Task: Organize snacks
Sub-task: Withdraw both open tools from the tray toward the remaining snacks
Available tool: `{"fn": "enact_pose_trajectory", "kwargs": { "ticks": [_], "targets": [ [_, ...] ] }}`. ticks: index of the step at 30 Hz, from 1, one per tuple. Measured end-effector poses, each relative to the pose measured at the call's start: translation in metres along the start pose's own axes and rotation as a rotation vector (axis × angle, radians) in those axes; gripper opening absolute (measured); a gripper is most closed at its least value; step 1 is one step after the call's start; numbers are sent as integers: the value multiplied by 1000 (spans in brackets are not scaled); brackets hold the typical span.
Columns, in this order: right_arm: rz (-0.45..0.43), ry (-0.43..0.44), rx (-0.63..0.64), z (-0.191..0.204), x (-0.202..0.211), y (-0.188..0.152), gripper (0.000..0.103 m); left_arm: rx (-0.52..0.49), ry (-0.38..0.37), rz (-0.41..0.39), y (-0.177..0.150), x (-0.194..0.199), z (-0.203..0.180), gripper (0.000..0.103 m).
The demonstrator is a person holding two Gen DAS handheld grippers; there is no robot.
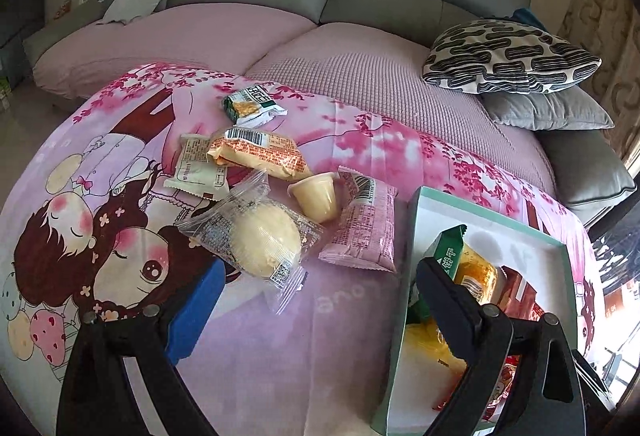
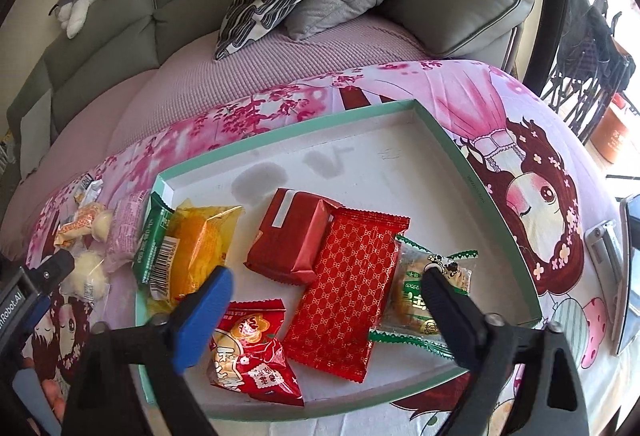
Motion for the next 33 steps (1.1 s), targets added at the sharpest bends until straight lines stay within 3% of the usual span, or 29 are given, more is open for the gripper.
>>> {"fn": "enact_pose_trajectory", "kwargs": {
  "ticks": [11, 17, 22, 29, 33],
  "targets": [
    [-3, -14, 18, 2, -2, -1, 103, 19, 2, 0, 0, 0, 6, 96],
    [-45, 46, 53, 27, 9, -1, 103, 4, 17, 5, 7, 6, 20, 97],
    [-40, 103, 129, 68, 11, -10, 103, 21, 71, 7, 15, 11, 58, 97],
    [-14, 143, 230, 120, 6, -30, 103, 58, 212, 13, 20, 17, 128, 97],
    [1, 156, 292, 146, 3, -42, 103, 83, 243, 20, 21, 21, 156, 97]
  ]
}}
Point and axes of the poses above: each gripper's, at about its wrist camera, not at the fingertips, and x roughly against the way its jaws point, z to its left, y to its top, the point moved 9 cm from there along -x, roughly the way its jaws point, and after that the axes turned 12 degrees about z, right-handed, at the moved point
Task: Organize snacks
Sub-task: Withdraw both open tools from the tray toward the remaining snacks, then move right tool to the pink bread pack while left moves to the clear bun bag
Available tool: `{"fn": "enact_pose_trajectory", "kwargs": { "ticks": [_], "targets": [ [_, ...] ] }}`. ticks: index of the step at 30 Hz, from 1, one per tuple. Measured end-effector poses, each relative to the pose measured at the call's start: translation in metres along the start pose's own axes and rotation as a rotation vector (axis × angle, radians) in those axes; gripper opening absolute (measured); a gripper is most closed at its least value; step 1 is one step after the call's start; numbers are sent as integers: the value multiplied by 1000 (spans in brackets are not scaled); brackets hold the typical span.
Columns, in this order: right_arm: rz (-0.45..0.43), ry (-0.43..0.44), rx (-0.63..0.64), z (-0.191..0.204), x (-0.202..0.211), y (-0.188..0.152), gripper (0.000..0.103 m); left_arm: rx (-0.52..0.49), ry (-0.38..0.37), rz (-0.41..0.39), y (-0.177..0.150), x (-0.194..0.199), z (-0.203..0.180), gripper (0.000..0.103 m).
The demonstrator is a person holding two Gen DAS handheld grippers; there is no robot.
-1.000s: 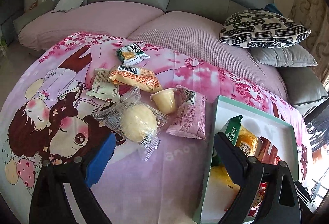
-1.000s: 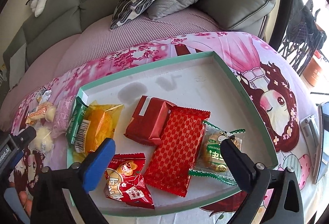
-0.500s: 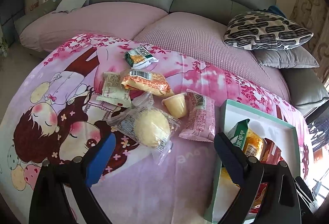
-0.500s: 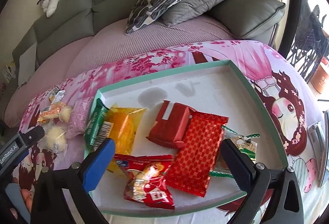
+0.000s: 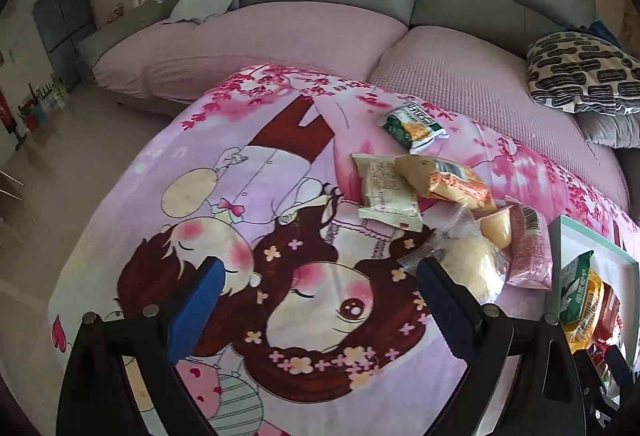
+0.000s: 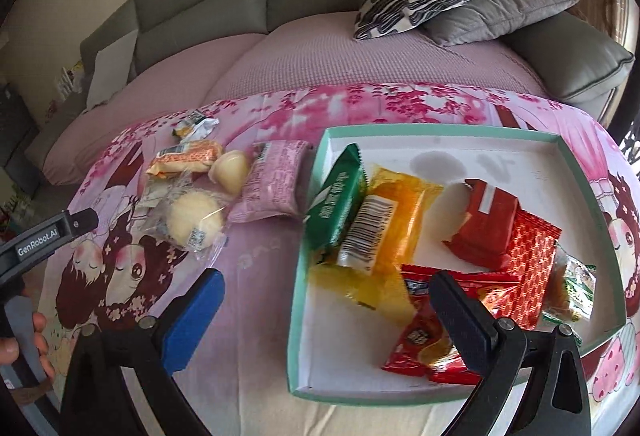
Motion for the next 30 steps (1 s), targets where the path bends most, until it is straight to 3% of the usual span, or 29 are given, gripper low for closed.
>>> {"fn": "enact_pose_trajectory", "kwargs": {
  "ticks": [7, 19, 30],
  "targets": [
    [38, 18, 69, 30, -13, -8, 103, 13, -15, 31, 0, -8, 15, 97],
    [50, 30, 68, 34, -19, -2, 103, -42, -115, 61, 12, -21, -7, 97],
    [71, 60, 66, 46, -23, 20, 103, -3, -233, -12, 36, -22, -10, 97]
  ]
}}
Point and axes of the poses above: each gripper's, at about its wrist camera, not at the fingertips, and x roughly against the way its jaws point, z to its left, y to its top, the point moved 9 cm from there along -x, roughly the way its jaws point, and after that the axes turned 12 degrees about z, right-handed, at the moved point
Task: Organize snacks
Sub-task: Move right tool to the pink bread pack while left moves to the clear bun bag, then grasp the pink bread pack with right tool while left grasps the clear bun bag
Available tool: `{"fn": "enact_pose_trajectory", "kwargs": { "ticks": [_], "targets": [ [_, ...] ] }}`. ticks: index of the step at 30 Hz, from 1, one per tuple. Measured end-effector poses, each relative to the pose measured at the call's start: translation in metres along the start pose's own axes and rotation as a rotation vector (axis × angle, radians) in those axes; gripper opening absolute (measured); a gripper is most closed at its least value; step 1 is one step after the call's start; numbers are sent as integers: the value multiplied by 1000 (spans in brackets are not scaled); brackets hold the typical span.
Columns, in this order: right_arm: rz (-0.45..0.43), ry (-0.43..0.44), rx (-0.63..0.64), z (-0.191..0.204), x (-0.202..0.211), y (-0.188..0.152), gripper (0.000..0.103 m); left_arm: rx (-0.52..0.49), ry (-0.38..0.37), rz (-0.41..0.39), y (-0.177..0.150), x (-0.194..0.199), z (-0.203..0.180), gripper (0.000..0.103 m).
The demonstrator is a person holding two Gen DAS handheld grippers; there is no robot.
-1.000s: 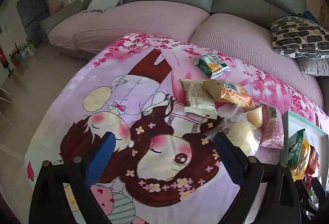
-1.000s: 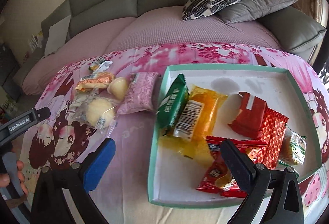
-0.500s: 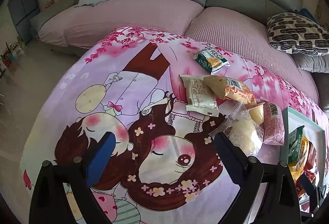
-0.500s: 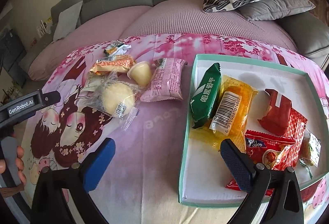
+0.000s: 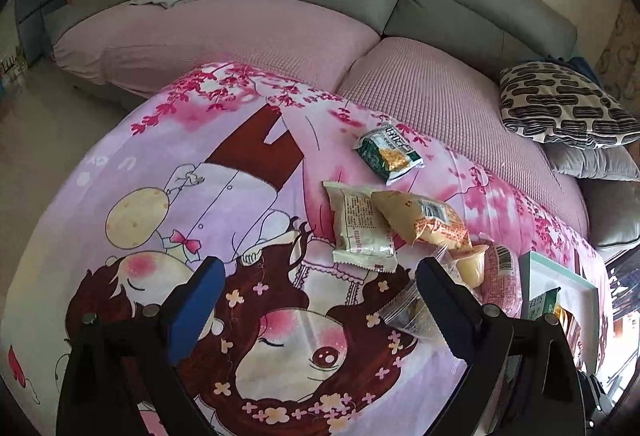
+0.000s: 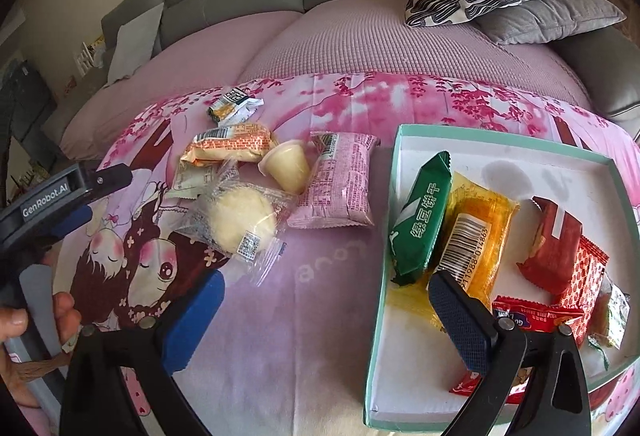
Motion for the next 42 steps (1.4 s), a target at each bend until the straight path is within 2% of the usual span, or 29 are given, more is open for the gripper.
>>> {"fn": "enact_pose_trajectory", "kwargs": {
  "ticks": [5, 13, 17, 21, 23, 27, 30, 34, 36, 42],
  "targets": [
    [12, 25, -22, 2, 2, 28, 103, -53, -9, -24, 6, 2, -12, 97],
    [109, 36, -25, -5, -7, 67, 102, -123, -34, 17, 2, -4, -36, 97],
    [168, 31, -24, -9, -20, 72, 88, -186, -36, 43, -4, -10, -51, 97],
    [218, 23, -15, -9, -34, 73, 81, -223, -54, 65, -9, -15, -64, 97],
    [237, 10, -6, -9, -41, 73, 75, -242, -70, 85, -13, -20, -72, 97],
    [269, -13, 7, -9, -54, 71, 70, -276, -74, 118, -21, -31, -86, 97],
    [257, -56, 25, -11, -57, 74, 67, -293, -84, 141, -26, -40, -96, 97],
    [247, -67, 38, -9, -57, 78, 59, -289, -56, 169, -30, -53, -97, 97],
    [255, -39, 34, -7, -58, 77, 55, -286, -36, 189, -32, -61, -93, 97],
    [285, -62, 42, -6, -73, 70, 54, -227, -92, 221, -34, -68, -85, 96]
  ]
}}
Point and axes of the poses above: each gripper's, at about its wrist camera, not at the fingertips, and x roughly against the way its jaws point, z to its left, y to its top, the point moved 9 cm from there along -x, roughly the way its jaws point, and after that the axes turned 12 degrees about z, right-handed, at the moved point
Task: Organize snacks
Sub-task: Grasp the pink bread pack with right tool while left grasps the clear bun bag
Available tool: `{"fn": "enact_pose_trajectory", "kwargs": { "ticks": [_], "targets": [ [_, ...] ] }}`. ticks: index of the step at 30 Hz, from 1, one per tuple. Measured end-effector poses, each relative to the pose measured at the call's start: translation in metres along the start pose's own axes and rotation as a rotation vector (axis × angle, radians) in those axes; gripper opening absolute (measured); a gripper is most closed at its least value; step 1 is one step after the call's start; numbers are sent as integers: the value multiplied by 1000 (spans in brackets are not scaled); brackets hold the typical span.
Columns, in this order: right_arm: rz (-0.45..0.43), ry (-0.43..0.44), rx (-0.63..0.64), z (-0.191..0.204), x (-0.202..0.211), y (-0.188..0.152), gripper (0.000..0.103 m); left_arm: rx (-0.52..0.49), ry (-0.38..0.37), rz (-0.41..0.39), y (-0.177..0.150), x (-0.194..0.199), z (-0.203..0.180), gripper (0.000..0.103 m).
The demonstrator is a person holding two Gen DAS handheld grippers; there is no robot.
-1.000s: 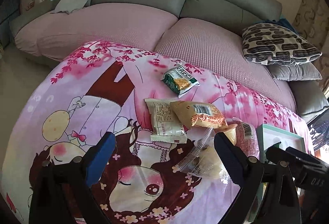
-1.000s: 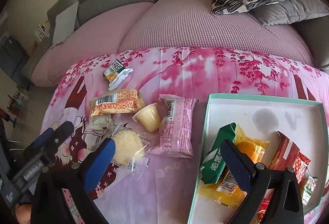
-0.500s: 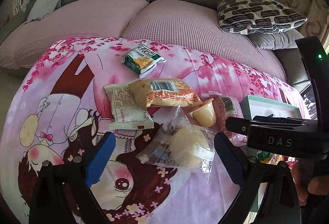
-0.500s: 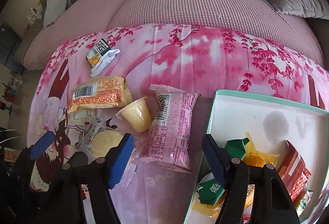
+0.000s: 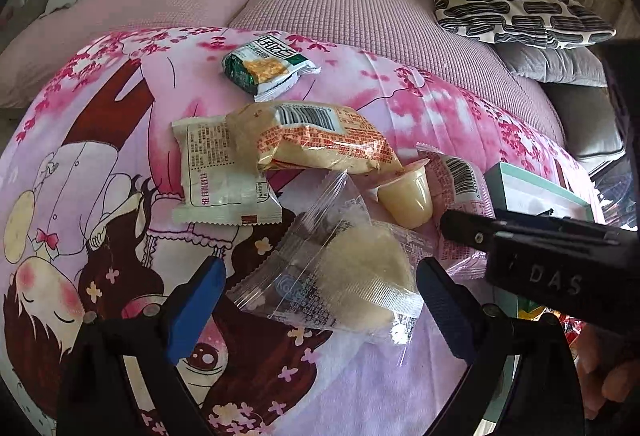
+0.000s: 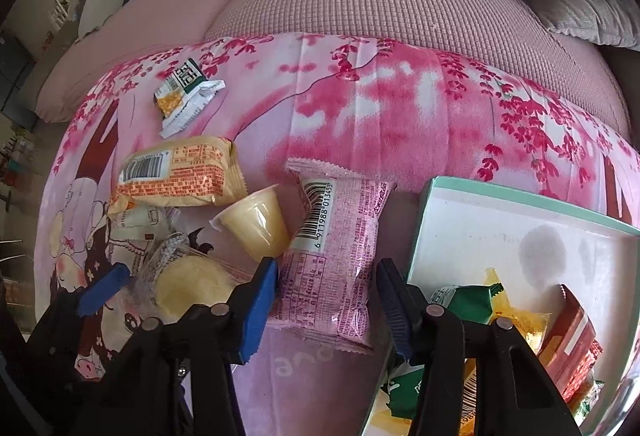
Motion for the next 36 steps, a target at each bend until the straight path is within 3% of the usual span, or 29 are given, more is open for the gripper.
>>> {"fn": "enact_pose_trajectory", "kwargs": {
  "ticks": [10, 14, 20, 26, 33, 36],
  "targets": [
    [0, -16, -14, -1, -11, 1, 45, 11, -69, 20, -2, -3, -6, 80],
    [-32, -19, -27, -3, -5, -3, 41, 11, -78, 21, -3, -1, -5, 77],
    [-95, 4, -50, -3, 19, -16, 40, 2, -89, 14, -6, 5, -8, 65],
    [-131, 29, -74, -9, 33, -43, 40, 45, -84, -2, -9, 14, 5, 62],
    [-157, 164, -168, -8, 35, -93, 40, 84, -82, -64, -7, 40, 16, 60],
    [-173, 183, -200, -9, 35, -113, 40, 86, -85, -92, -6, 51, 16, 60]
  ]
}}
Point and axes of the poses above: each gripper's, at about its wrist camera, not at the fingertips, and x roughly against the way its jaws point, z to its left, y to its top, the point moved 9 cm from there along -x, roughly the way its jaws point, and after that the axes turned 12 degrees about z, right-handed, at the moved point
